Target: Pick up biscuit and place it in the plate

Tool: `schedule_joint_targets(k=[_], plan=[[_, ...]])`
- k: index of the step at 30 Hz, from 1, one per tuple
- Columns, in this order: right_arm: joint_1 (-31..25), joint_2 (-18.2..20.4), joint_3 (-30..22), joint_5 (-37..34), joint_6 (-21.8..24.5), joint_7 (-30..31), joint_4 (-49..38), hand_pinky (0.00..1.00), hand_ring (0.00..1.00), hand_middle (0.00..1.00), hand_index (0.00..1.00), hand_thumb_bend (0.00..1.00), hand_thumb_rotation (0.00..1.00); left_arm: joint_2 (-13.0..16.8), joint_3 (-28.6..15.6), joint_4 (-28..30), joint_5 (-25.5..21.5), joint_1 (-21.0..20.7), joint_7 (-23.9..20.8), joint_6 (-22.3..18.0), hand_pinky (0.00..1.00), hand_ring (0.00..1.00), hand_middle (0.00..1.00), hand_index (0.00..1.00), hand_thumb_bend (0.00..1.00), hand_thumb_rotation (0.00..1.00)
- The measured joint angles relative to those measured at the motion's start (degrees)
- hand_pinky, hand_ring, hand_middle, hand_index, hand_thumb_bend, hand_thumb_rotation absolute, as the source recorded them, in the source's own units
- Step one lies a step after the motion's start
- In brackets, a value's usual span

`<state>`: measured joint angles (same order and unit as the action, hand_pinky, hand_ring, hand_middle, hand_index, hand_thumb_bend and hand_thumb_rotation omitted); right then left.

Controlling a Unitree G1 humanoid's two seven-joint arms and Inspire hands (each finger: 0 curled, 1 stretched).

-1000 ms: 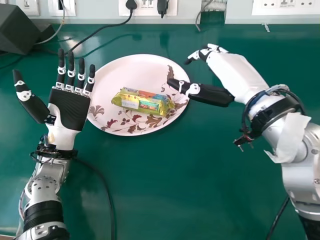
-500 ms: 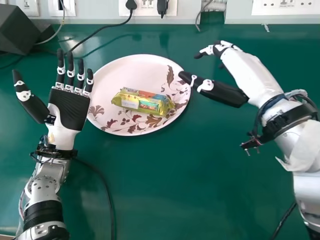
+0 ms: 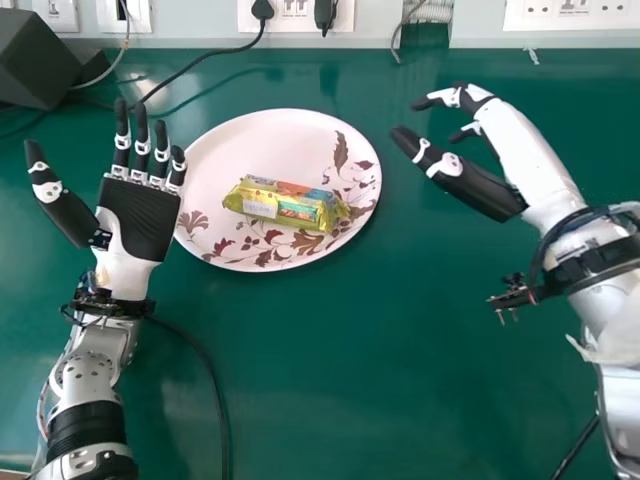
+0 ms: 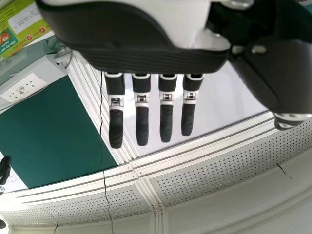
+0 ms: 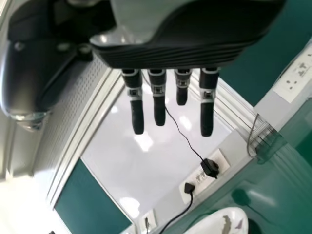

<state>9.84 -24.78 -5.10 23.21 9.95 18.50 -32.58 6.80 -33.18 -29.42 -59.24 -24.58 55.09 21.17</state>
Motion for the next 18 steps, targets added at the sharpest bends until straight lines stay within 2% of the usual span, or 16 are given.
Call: schedule_joint_targets(k=[4,15,18], plan=[[-2.1,0.5,-1.1,-1.4,-1.2,-1.6,-0.1,0.62,0.76,0.85,0.78,0.95,0.72,-0.2,0.1,0.0,0.2,0.0,0.0,-0.8,0.62,0.73,0.79,0.82,0.86,0.58],[-7.3,3.4,-4.3,-10.3,-5.6,-4.1,0.1,0.61,0.75,0.85,0.78,0.93,0.70,-0.2,0.1,-0.5,0.5,-0.2,0.0,-0.6,0.73,0.71,0.78,0.83,0.86,0.59],[-8.2,4.1,-4.9,-12.7,-7.5,-4.7,0.7,0.60,0.74,0.84,0.78,0.93,0.69,0.1,0.1,-0.9,0.5,-0.4,0.2,-0.5,0.70,0.70,0.78,0.84,0.87,0.62]])
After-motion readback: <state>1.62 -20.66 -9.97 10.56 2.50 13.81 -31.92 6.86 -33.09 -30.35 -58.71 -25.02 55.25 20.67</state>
